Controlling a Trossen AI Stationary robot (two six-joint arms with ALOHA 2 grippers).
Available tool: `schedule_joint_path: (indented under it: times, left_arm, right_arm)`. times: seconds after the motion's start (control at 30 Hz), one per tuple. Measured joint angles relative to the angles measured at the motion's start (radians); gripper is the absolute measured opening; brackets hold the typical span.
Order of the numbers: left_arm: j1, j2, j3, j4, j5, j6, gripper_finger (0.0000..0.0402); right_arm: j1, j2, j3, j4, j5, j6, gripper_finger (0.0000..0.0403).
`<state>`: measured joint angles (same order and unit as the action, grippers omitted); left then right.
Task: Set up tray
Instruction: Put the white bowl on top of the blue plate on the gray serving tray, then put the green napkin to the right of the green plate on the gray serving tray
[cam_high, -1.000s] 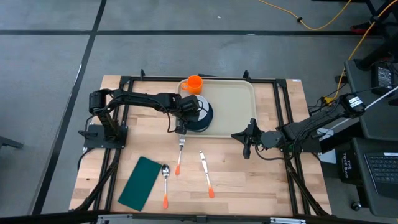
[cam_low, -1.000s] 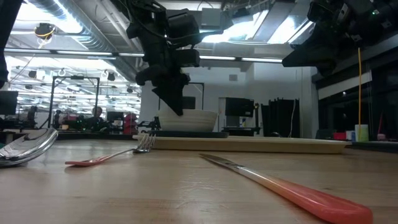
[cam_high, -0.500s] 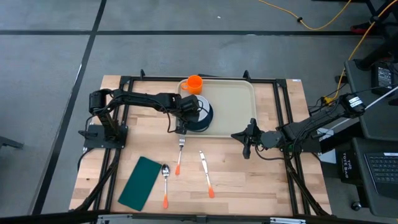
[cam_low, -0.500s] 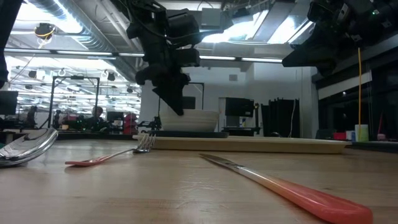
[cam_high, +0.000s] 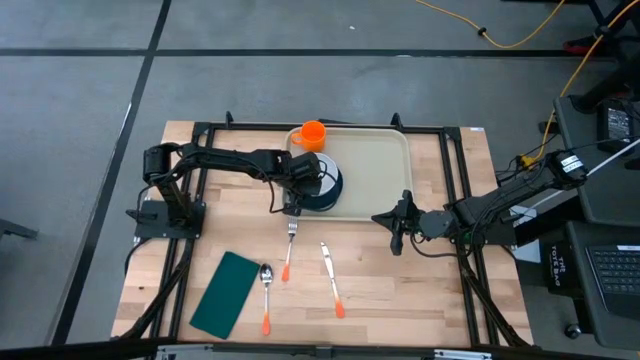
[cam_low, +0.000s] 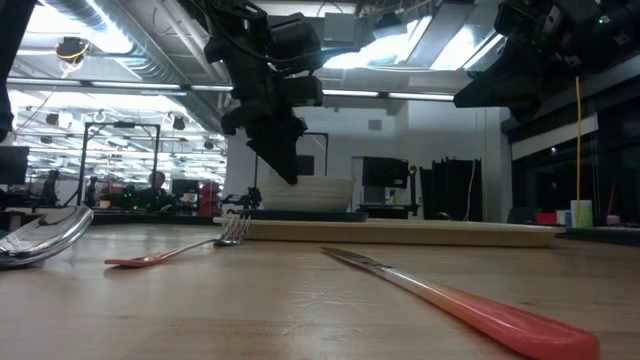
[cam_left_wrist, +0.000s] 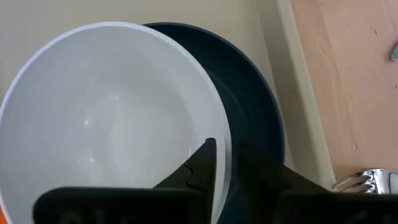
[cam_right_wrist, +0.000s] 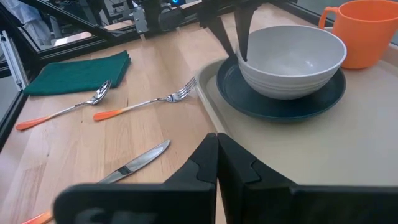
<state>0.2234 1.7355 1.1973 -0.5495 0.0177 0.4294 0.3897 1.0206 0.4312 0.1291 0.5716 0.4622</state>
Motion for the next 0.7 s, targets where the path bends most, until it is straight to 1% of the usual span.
schedule_joint_path:
  times: [0.3, 0.37, 0.53, 0.7]
  left_arm:
    - [0.000, -0.001, 0.000, -0.002, -0.005, -0.020, 0.0096]
    - [0.000, -0.004, 0.000, -0.003, -0.021, -0.024, 0.0105]
    - [-0.010, -0.004, 0.000, -0.007, -0.099, -0.026, 0.0125]
    - [-0.027, -0.006, 0.000, -0.013, -0.104, -0.026, 0.0138]
  right_arm:
    - [0.000, 0.000, 0.000, 0.000, 0.000, 0.000, 0.0006]
    - [0.000, 0.000, 0.000, 0.000, 0.000, 0.000, 0.0006]
    - [0.000, 0.000, 0.000, 0.000, 0.000, -0.002, 0.0006]
    - [0.000, 0.000, 0.000, -0.002, 0.000, -0.003, 0.0006]
